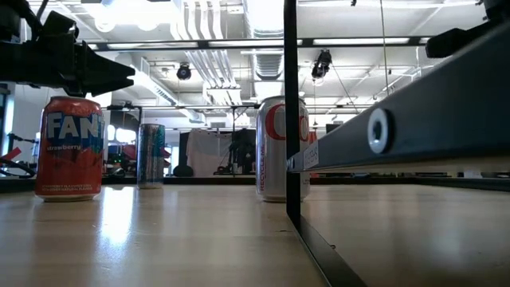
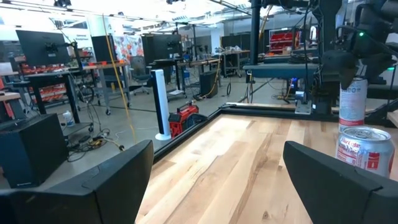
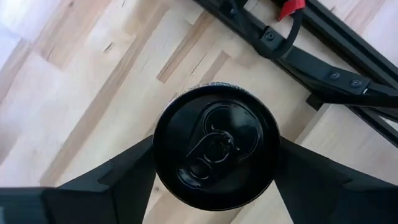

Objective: Place canned beverage on shelf
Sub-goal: Move the white soda can from top middle to right on the table, then put the white soda can aligned with the white soda can on the shelf

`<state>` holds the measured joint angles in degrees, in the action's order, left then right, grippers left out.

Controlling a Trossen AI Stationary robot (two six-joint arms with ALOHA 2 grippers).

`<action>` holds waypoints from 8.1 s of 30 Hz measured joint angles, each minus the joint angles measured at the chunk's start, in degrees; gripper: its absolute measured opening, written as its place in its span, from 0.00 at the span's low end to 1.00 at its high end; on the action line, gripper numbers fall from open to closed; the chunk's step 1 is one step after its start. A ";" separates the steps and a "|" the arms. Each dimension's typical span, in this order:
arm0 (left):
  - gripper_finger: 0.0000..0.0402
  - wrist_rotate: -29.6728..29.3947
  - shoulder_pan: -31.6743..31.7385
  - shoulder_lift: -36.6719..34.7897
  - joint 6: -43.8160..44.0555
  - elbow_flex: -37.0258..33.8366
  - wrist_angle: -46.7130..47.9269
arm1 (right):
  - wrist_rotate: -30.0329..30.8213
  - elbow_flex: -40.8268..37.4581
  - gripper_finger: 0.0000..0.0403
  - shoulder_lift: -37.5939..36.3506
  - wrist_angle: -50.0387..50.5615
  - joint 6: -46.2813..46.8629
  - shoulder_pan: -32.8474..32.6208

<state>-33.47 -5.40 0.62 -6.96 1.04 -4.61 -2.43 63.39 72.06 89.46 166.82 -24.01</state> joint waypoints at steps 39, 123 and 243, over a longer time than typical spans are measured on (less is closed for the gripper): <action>0.85 0.00 0.00 -0.02 0.00 0.00 0.01 | 4.14 -3.23 0.82 -12.93 -0.02 -77.99 0.15; 0.85 0.00 0.00 0.00 0.00 0.00 0.01 | -8.30 4.65 0.61 -12.58 -1.00 -44.92 -3.13; 0.85 0.01 0.00 0.00 0.00 0.00 -0.01 | -2.04 19.78 0.67 8.80 -4.47 -21.44 -41.97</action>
<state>-33.46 -5.39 0.62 -6.96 1.04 -4.62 -4.47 83.18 80.86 84.99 145.38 -65.97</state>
